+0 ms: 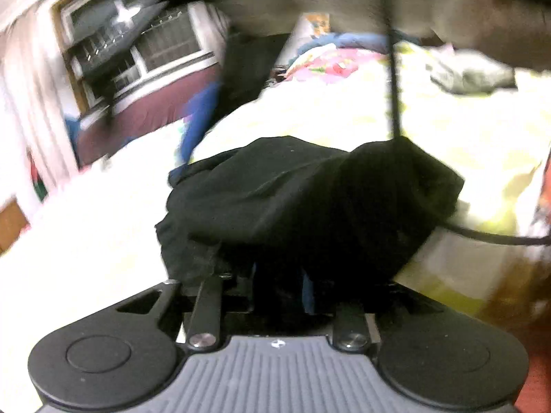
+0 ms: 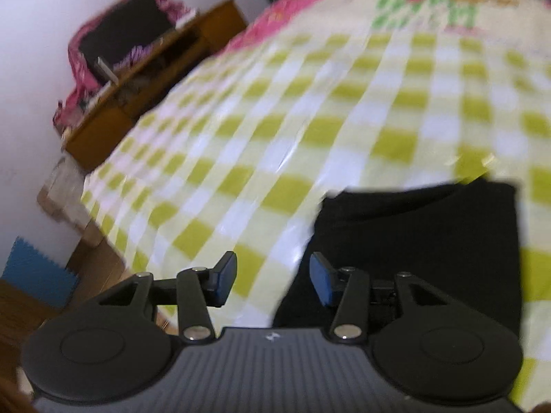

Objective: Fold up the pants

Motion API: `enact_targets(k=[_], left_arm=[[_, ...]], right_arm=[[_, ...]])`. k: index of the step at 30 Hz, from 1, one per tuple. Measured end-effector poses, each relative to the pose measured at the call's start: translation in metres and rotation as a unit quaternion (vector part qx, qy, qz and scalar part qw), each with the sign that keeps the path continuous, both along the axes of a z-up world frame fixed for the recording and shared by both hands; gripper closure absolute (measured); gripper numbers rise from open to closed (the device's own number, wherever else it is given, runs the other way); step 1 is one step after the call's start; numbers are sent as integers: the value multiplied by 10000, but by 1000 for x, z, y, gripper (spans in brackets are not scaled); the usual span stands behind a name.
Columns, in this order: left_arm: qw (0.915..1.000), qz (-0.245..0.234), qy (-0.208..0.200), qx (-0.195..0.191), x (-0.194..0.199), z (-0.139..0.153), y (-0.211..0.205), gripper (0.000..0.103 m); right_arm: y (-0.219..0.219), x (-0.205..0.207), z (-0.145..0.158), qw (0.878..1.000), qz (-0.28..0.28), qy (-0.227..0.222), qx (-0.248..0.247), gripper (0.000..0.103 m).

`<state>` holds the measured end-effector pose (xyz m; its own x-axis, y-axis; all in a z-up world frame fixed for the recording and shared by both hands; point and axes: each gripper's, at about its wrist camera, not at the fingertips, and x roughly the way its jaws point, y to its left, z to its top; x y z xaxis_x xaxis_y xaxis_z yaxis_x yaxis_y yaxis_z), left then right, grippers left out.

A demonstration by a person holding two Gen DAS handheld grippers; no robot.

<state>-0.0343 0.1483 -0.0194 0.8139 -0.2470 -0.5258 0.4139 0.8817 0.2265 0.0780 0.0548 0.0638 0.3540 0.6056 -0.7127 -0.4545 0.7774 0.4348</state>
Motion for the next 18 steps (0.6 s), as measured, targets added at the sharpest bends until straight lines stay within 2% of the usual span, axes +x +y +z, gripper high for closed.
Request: enact_targets(k=[1, 3, 6, 10, 11, 13, 15, 18], left_arm=[[9997, 87, 66, -209, -6, 4, 9, 49], [9971, 381, 279, -589, -15, 11, 28, 39], [9878, 730, 666, -1207, -18, 22, 52, 39], [9688, 804, 1026, -2106, -5, 35, 62, 39], [9676, 791, 1062, -2150, 1, 37, 61, 39], [9720, 797, 1062, -1938, 7, 39, 43, 39], [9764, 773, 1101, -1689, 13, 37, 27, 39], [9796, 787, 1210, -1401, 37, 30, 12, 39]], right_arm=[[-15, -2, 4, 9997, -152, -179, -17, 52], [-41, -6, 5, 9980, -352, -460, -258, 51], [-67, -13, -11, 9929, -454, -637, -896, 49], [-78, -29, -46, 9929, -191, -480, -1073, 48], [-78, -34, -54, 9939, -157, -400, -1012, 48], [-75, -41, -64, 9954, -94, -334, -892, 48], [-80, -48, -63, 9954, 14, -454, -844, 48], [-90, -52, -64, 9969, 246, -261, -705, 45]])
